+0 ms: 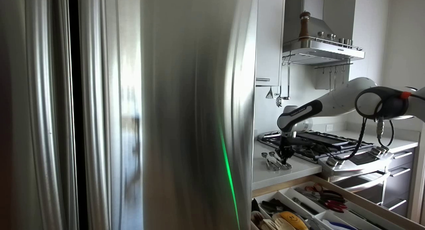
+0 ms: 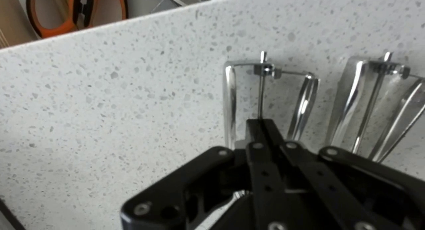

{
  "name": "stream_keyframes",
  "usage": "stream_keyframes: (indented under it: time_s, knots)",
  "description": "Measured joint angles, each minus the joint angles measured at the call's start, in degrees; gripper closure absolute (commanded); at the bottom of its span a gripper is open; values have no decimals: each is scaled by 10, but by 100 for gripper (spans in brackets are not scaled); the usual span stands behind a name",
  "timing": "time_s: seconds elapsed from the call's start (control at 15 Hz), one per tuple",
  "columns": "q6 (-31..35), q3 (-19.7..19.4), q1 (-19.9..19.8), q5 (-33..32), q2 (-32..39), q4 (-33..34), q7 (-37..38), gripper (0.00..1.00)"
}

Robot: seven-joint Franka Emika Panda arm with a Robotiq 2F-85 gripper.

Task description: Put the pair of scissors in the drawer then put an ice cream scoop on the countertop

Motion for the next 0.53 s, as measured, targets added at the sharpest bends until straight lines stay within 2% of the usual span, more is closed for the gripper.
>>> stream_keyframes:
  time_s: [0.53]
  knots:
    - [0, 1, 2, 0, -7, 0, 0, 89]
